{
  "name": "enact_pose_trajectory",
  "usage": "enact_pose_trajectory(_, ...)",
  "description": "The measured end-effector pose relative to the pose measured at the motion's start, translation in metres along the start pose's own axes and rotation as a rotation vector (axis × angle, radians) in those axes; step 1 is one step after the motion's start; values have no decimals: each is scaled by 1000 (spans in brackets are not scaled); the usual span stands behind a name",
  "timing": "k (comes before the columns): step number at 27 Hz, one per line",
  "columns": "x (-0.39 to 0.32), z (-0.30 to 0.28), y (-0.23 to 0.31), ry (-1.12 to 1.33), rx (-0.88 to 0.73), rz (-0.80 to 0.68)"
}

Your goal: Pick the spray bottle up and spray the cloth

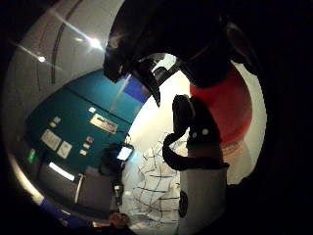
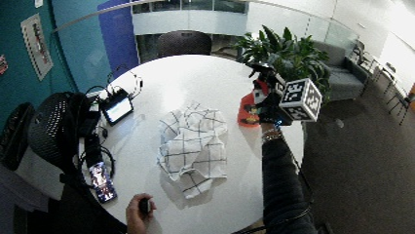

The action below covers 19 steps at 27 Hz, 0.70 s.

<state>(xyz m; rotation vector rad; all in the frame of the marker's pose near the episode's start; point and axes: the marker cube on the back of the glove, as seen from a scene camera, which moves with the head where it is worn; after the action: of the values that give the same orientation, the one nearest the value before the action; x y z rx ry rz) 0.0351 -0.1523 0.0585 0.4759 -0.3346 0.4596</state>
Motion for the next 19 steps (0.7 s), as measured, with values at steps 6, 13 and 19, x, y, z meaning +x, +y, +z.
enact_pose_trajectory(6, 13, 15, 13, -113, 28, 29)
enact_pose_trajectory(13, 33, 31, 18, -322, 34, 110)
enact_pose_trajectory(19, 28, 35, 15, -282, 177, -16)
